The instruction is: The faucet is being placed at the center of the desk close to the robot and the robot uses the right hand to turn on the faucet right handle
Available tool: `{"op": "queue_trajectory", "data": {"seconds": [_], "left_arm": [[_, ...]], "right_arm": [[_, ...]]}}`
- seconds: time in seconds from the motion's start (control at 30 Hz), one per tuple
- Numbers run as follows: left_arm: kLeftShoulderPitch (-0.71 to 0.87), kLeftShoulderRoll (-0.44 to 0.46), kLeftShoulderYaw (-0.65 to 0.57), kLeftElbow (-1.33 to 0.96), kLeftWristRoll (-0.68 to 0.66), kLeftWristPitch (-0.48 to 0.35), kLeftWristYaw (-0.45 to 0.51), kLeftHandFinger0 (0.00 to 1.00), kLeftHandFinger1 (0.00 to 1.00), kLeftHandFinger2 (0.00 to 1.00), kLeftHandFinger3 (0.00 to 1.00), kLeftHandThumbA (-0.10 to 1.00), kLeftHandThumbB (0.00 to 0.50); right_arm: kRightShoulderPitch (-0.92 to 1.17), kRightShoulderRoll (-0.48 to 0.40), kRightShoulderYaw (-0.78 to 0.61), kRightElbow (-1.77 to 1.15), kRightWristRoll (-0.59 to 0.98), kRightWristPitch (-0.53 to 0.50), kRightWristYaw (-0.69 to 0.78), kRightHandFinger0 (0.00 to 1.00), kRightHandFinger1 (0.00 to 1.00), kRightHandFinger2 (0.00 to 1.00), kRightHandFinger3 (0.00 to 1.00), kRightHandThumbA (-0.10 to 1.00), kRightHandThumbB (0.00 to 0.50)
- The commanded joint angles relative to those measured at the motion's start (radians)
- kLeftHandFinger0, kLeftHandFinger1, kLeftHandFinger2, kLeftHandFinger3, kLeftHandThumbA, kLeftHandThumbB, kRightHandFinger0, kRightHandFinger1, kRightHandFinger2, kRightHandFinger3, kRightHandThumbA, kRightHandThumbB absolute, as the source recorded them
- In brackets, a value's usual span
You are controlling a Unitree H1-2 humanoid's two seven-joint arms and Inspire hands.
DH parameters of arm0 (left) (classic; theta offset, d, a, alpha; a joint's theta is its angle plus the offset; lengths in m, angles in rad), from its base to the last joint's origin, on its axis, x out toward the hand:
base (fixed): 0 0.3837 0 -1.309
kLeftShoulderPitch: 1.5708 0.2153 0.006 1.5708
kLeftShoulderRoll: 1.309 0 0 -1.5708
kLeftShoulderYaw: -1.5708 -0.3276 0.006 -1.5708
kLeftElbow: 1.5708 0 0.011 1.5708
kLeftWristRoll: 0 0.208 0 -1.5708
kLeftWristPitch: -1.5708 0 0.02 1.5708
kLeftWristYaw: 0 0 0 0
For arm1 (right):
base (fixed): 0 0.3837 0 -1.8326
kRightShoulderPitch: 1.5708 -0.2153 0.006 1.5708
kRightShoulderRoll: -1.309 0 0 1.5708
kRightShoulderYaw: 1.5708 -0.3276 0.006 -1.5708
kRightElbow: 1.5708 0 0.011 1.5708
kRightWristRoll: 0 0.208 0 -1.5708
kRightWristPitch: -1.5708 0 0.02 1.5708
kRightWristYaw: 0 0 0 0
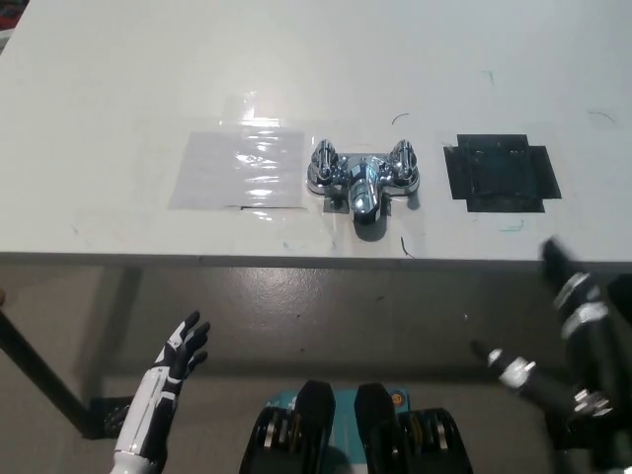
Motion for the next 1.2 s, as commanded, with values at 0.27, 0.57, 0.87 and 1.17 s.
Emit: {"op": "queue_trajectory", "data": {"seconds": [0.27, 0.57, 0.87, 1.17], "left_arm": [[-0.054, -0.008, -0.028, -0.054, 0.033, -0.002, -0.013, 1.00, 1.00, 1.00, 1.00, 1.00, 0.167], [-0.074, 0.001, -0.042, -0.022, 0.052, -0.017, -0.018, 1.00, 1.00, 1.00, 1.00, 1.00, 0.182], [-0.080, -0.002, -0.055, -0.006, 0.073, -0.003, -0.012, 1.00, 1.00, 1.00, 1.00, 1.00, 0.156], [-0.067, 0.018, -0.065, 0.037, 0.093, -0.050, -0.009, 1.00, 1.00, 1.00, 1.00, 1.00, 0.130]], "right_arm": [[-0.389, -0.229, -0.106, -0.212, -0.080, 0.545, 0.073, 1.00, 1.00, 1.00, 1.00, 1.00, 0.259], [-0.846, -0.346, -0.050, 0.169, -0.176, 0.545, 0.335, 1.00, 1.00, 1.00, 1.00, 1.00, 0.241], [-1.198, -0.295, 0.153, 0.619, -0.247, 0.545, 0.594, 1.00, 1.00, 1.00, 1.00, 1.00, 0.163], [-1.420, -0.182, 0.316, 1.027, -0.308, 0.545, 0.589, 1.00, 1.00, 1.00, 1.00, 1.00, 0.173]]}}
